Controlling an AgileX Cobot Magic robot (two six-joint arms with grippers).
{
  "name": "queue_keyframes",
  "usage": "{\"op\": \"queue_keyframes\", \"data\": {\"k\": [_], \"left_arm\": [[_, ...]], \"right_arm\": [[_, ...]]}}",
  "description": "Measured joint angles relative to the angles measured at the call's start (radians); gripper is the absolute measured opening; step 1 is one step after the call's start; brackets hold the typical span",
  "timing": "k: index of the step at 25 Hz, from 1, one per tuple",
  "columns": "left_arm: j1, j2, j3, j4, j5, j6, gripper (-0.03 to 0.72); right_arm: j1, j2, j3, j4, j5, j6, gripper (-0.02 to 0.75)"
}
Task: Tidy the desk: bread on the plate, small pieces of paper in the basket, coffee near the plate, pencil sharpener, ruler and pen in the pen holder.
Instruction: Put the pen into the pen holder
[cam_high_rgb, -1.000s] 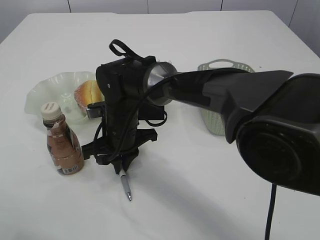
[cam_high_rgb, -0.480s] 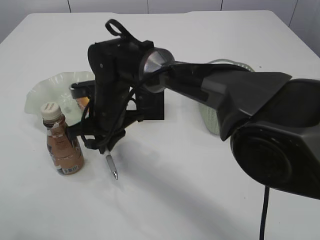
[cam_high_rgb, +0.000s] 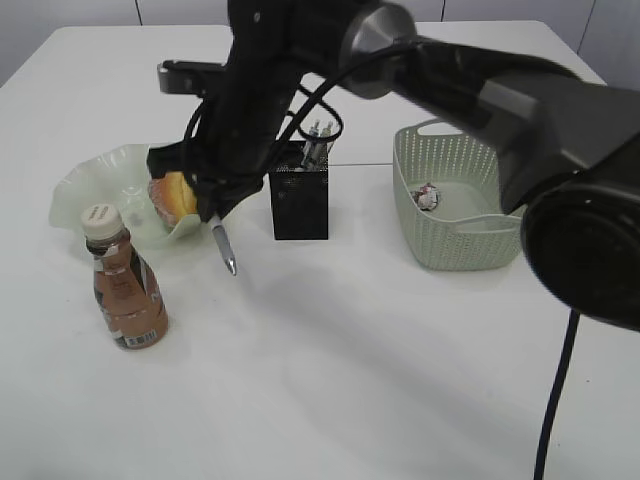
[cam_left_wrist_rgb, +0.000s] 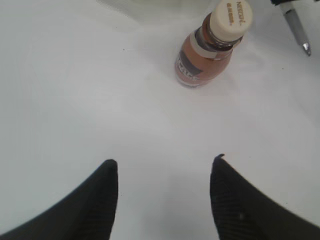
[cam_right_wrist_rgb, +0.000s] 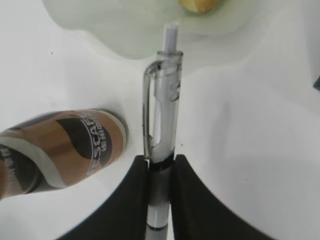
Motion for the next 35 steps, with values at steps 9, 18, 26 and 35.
{"op": "queue_keyframes", "data": {"k": [9,18,26,35], "left_arm": [[0.000,0.000,0.000,-0.004,0.000,0.000,0.433],[0.000,0.000,0.000,-0.006,-0.002,0.000,0.433],[0.000,0.000,0.000,-0.008,-0.010,0.000,0.433],[0.000,0.000,0.000,-0.008,-0.016,0.000,0.433]], "right_arm": [[-0.117,-0.137,0.011,0.049,0.005,-0.071,0.071],[-0.192,-0.216,0.210,0.097,0.006,-0.143,0.071],[-0.208,-0.276,0.377,0.137,0.006,-0.253,0.070],[-0.339,-0.282,0.405,0.336,-0.109,-0.444,0.070]]}}
